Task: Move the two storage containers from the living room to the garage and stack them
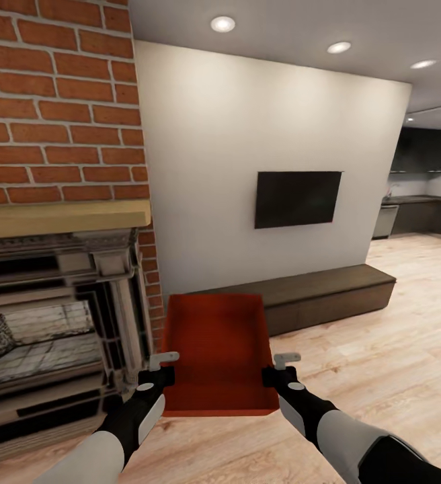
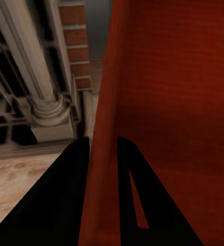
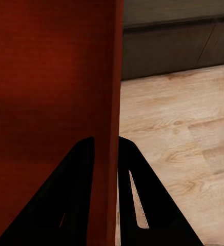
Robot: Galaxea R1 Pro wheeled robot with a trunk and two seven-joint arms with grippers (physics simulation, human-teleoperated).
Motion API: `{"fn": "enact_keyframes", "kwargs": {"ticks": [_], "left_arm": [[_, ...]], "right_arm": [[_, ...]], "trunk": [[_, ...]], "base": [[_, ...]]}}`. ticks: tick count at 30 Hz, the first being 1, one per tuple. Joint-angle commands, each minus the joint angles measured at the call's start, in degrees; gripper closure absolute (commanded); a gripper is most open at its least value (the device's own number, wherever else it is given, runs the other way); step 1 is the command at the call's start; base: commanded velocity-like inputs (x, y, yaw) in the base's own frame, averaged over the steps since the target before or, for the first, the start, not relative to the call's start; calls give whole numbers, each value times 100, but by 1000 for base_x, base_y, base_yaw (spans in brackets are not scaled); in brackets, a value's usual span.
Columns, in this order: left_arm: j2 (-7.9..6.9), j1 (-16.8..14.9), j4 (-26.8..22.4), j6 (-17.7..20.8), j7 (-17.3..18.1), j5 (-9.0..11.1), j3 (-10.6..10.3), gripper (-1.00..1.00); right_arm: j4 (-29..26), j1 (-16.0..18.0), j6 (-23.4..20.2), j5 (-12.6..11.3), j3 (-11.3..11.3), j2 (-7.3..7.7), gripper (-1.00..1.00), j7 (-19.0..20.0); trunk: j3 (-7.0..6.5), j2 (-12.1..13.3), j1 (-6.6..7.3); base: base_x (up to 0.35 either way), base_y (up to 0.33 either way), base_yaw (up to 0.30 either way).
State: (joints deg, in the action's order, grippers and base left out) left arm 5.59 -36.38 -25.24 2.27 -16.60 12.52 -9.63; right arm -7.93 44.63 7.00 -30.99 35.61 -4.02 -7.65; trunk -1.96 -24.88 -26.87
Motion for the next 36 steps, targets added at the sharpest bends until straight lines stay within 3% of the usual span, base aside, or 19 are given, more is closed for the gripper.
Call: {"fn": "enact_keyframes", "kwargs": {"ticks": [1, 36], "left_arm": [[3, 0, -25, -209, -89, -74, 13, 100], [4, 0, -25, -209, -92, -74, 6, 100]], "right_arm": [[29, 2, 38, -118, -72, -63, 100, -184], [29, 2, 38, -118, -72, -63, 100, -184]], "trunk": [[2, -4, -2], [2, -4, -2]], "base": [[0, 0, -290], [0, 0, -290]]}}
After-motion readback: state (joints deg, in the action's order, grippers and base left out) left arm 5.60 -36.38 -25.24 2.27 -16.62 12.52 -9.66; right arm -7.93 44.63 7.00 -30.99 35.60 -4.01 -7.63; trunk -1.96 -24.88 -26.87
